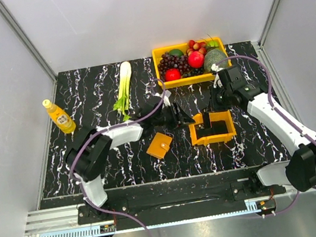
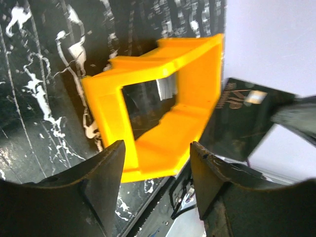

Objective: Put the credit cards into the card holder
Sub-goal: Pick up the credit card from the storage box.

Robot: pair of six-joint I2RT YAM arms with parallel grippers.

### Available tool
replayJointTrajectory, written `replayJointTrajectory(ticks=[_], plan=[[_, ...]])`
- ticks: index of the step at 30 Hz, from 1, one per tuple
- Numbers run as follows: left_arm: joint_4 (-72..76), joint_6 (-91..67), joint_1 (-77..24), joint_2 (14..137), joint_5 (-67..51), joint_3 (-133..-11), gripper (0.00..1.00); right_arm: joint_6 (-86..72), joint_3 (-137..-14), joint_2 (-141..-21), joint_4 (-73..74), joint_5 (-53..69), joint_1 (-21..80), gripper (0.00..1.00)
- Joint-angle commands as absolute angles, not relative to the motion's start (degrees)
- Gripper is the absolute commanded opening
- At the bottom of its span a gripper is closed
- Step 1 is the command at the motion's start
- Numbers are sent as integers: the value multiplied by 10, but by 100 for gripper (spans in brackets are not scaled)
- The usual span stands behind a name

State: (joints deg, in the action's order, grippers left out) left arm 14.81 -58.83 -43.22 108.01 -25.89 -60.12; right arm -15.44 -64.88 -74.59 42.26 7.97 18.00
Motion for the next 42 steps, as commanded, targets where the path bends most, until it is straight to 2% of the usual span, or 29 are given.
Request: replayJointTrajectory(ticks=[1, 3, 10, 23, 28, 33, 41, 42], plan=[[191, -549, -423, 999, -241, -580, 61, -197, -634, -710, 346, 159, 181, 0], [218, -548, -420, 983, -237, -559, 67, -221, -619, -698, 315, 177, 181, 0], [292, -550, -414, 974, -280, -535, 69, -252, -604, -687, 279, 211, 181, 0], [568, -615, -363, 925, -426, -454, 73, -313, -593, -669, 208, 302, 178, 0], [667, -676, -357, 943, -448, -452, 72, -336, -590, -655, 185, 328, 177, 0], [794, -758, -343, 975, -462, -439, 67, -351, -588, -642, 171, 340, 177, 0], [779, -756, -341, 972, -479, -457, 61, -362, -591, -633, 150, 373, 177, 0], [778, -755, -341, 974, -481, -458, 56, -364, -591, -631, 149, 370, 177, 0]])
